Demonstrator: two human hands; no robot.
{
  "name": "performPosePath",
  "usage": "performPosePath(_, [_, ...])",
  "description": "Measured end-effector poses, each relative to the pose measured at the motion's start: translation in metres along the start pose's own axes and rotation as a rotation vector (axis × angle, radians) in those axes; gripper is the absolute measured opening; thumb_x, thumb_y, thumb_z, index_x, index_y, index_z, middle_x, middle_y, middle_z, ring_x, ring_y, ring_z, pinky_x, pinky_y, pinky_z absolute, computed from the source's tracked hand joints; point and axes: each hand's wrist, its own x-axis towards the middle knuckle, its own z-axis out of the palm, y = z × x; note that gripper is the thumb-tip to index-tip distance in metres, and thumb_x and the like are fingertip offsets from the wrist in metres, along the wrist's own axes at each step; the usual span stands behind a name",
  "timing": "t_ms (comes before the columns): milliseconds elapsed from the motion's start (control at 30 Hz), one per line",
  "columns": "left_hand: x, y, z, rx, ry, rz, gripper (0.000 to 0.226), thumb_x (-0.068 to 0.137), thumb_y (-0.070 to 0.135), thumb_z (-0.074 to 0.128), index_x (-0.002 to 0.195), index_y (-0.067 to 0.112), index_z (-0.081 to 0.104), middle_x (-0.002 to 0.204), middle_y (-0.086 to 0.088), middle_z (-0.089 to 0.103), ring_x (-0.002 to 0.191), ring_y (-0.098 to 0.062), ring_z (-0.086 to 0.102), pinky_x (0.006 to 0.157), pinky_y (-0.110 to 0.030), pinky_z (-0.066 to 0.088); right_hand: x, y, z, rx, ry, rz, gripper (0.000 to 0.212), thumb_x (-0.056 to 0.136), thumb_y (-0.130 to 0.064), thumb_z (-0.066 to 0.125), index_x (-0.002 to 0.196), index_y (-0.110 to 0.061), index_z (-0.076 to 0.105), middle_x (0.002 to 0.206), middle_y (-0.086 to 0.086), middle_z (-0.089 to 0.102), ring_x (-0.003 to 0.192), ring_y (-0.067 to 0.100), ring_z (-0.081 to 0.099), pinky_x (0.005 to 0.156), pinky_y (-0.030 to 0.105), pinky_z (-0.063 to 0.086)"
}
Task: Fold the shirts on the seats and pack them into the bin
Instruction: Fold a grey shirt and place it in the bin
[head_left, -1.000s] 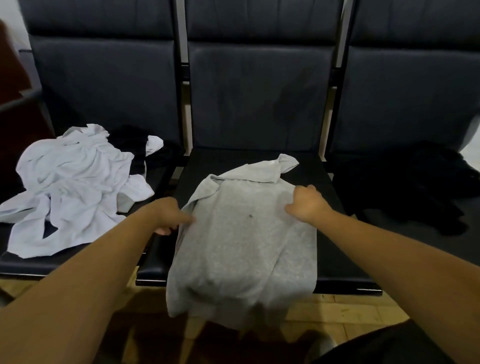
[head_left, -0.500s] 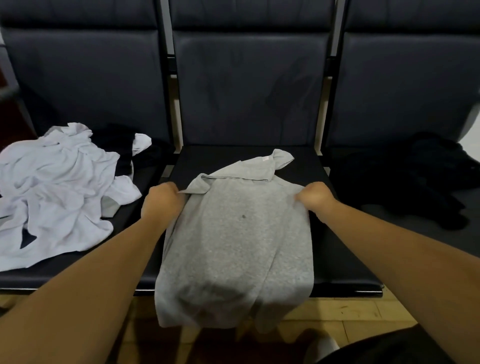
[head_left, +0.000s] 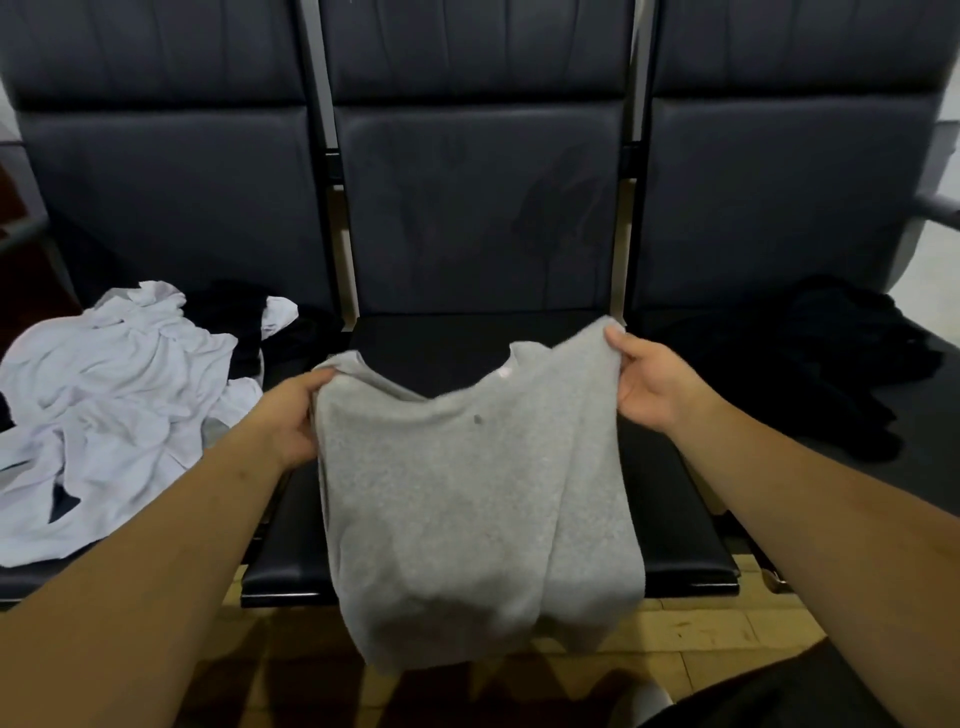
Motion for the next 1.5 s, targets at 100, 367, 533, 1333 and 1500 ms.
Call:
performPosePath(100, [-0.006,0.003,-0.004,-0.110,0.074,0.079,0.033,0.102,0.027,0.052,0.129,0.010,0.061,0.120,-0.014,0.068,0.107,-0.029,0.065,0.080,-0.041,0.051,-0.004,-0.009,0.001,0.040,0.025,-0.011,0.033,0.099,-0.022,0.060,0.129,-0.008,0.061,0.122,0.013,0.071,0.108,0.029,0.071,0.086,0.044,0.057])
performPosePath(367, [-0.049,0.018,0.014,-0.148,-0.012,0.171,0.033,0.104,0.025,0.051,0.125,0.002,0.062,0.123,-0.020,0.068,0.113,-0.031,0.066,0.090,-0.041,0.053,-0.041,-0.034,0.008,-0.154,-0.029,-0.011,0.027,0.098,-0.016,0.060,0.122,-0.007,0.067,0.112,0.012,0.075,0.095,0.025,0.075,0.080,0.040,0.056])
performPosePath(533, [-0.081,0.077,0.013,-0.070,-0.019,0.326,0.035,0.100,0.026,0.060,0.128,0.006,0.064,0.120,-0.012,0.072,0.110,-0.025,0.070,0.090,-0.040,0.055,-0.060,-0.081,0.013,-0.060,-0.008,-0.149,0.023,0.099,-0.022,0.059,0.114,-0.009,0.070,0.113,0.009,0.073,0.097,0.023,0.072,0.078,0.039,0.056])
performPosePath(1333, [-0.027,0.248,0.044,0.624,0.412,0.829,0.012,0.098,0.022,0.061,0.096,0.019,0.072,0.111,-0.008,0.070,0.104,-0.025,0.062,0.093,-0.037,0.052,0.048,-0.223,0.072,-0.062,0.274,-0.380,0.017,0.089,-0.003,0.073,0.103,-0.001,0.064,0.096,0.010,0.068,0.079,0.016,0.069,0.062,0.022,0.057])
performPosePath(1500, [-0.028,0.286,0.063,0.485,0.541,1.077,0.020,0.100,0.024,0.057,0.111,0.018,0.072,0.110,-0.005,0.072,0.101,-0.021,0.066,0.094,-0.037,0.055,0.044,-0.257,0.095,0.114,0.176,-0.627,0.009,0.093,-0.003,0.068,0.102,-0.002,0.066,0.096,0.009,0.071,0.077,0.013,0.071,0.067,0.019,0.057])
